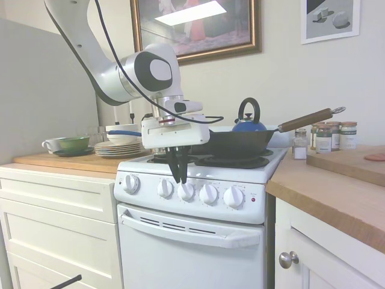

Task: Turn on the stove on the top left

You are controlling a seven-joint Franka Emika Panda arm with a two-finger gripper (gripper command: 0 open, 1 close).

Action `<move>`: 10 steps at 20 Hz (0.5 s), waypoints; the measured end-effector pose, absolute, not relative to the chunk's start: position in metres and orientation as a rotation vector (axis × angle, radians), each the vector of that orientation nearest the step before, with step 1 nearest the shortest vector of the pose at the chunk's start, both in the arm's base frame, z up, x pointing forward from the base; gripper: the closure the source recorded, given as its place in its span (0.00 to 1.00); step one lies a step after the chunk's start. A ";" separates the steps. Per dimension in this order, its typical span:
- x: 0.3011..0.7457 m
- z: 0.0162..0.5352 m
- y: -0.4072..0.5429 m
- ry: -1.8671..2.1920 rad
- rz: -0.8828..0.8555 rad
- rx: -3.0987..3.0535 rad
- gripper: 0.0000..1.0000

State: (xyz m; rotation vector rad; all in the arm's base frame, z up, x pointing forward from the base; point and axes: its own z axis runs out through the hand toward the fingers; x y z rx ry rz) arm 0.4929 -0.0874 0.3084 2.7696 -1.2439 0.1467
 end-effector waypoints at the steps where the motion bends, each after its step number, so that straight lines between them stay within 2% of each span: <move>1: 0.494 0.308 -0.087 -1.243 0.147 2.769 1.00; 10: 0.506 0.301 -0.089 -1.247 0.145 2.764 1.00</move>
